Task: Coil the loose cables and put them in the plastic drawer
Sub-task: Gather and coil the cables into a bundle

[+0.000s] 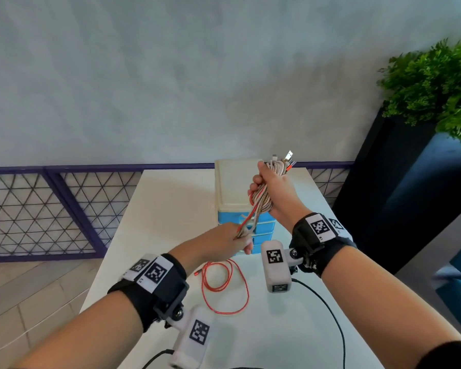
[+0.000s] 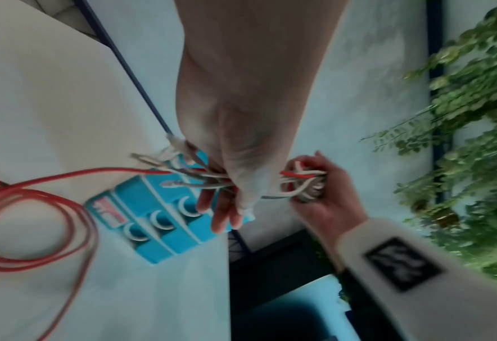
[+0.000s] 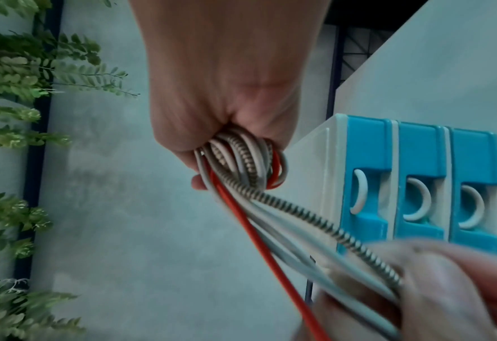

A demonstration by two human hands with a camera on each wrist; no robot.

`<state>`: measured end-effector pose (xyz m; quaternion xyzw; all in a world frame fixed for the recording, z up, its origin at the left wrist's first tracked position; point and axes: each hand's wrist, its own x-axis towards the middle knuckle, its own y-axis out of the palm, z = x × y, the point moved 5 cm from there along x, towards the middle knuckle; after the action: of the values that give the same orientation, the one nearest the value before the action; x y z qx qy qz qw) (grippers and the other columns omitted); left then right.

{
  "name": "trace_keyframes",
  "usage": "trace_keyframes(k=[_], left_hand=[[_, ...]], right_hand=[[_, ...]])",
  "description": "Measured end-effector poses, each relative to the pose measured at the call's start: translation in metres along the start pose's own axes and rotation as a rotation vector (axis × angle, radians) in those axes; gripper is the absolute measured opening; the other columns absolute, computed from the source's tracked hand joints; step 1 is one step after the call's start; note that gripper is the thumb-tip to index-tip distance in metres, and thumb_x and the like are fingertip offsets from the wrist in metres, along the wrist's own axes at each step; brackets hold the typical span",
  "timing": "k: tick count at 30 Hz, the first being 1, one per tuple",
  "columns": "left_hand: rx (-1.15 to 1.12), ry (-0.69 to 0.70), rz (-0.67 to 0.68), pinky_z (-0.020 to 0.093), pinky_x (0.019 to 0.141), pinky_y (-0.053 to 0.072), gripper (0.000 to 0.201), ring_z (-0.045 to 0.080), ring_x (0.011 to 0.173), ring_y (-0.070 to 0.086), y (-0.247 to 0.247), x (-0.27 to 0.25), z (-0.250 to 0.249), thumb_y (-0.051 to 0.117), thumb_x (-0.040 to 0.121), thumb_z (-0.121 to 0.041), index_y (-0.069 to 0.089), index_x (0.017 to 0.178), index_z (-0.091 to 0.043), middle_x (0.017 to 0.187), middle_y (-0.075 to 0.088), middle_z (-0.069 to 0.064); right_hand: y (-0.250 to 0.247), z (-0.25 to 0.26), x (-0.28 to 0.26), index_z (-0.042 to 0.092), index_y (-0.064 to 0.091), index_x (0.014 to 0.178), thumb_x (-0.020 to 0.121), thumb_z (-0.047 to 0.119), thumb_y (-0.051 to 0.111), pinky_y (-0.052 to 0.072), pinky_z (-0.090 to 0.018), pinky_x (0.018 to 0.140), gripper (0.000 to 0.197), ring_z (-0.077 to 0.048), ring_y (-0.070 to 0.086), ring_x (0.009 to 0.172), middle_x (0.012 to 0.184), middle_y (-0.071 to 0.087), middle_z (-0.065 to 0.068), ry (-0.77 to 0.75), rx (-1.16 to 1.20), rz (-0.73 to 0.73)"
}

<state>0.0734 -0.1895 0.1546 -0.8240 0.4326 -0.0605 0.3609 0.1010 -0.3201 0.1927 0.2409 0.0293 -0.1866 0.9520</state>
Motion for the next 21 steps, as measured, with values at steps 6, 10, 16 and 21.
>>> trace_keyframes(k=[6, 10, 16, 21], left_hand=[[-0.068, 0.003, -0.044, 0.037, 0.095, 0.045, 0.027, 0.018, 0.095, 0.061, 0.007, -0.004, 0.036, 0.04, 0.097, -0.031, 0.064, 0.087, -0.026, 0.097, 0.065, 0.004], [-0.074, -0.041, -0.035, 0.038, 0.089, 0.043, 0.022, 0.018, 0.09, 0.053, 0.005, -0.008, 0.046, 0.04, 0.097, -0.028, 0.061, 0.095, -0.034, 0.104, 0.059, 0.004], [-0.21, -0.008, -0.005, 0.02, 0.099, 0.04, 0.031, 0.009, 0.118, 0.052, -0.007, -0.006, 0.028, 0.051, 0.09, -0.051, 0.063, 0.109, -0.03, 0.121, 0.059, -0.013], [-0.457, -0.011, -0.049, 0.03, 0.105, 0.028, 0.083, 0.006, 0.112, 0.058, -0.018, -0.008, 0.013, 0.003, 0.089, -0.065, 0.07, 0.09, -0.016, 0.104, 0.072, -0.002]], right_hand=[[-0.001, 0.01, -0.002, 0.016, 0.042, 0.075, 0.093, 0.027, 0.062, 0.046, -0.026, 0.044, 0.029, -0.01, 0.041, 0.037, 0.047, 0.037, 0.004, -0.101, -0.015, -0.062], [0.001, 0.018, -0.003, 0.017, 0.04, 0.073, 0.093, 0.027, 0.063, 0.046, -0.027, 0.044, 0.032, -0.011, 0.04, 0.037, 0.048, 0.038, 0.003, -0.14, -0.066, -0.062], [0.007, 0.024, -0.003, 0.015, 0.044, 0.073, 0.092, 0.027, 0.063, 0.048, -0.029, 0.047, 0.03, -0.012, 0.043, 0.038, 0.047, 0.04, 0.003, -0.151, -0.153, -0.041], [0.012, 0.019, -0.002, 0.015, 0.044, 0.075, 0.092, 0.025, 0.064, 0.047, -0.03, 0.048, 0.028, -0.012, 0.043, 0.037, 0.046, 0.04, 0.004, -0.104, -0.09, -0.007]])
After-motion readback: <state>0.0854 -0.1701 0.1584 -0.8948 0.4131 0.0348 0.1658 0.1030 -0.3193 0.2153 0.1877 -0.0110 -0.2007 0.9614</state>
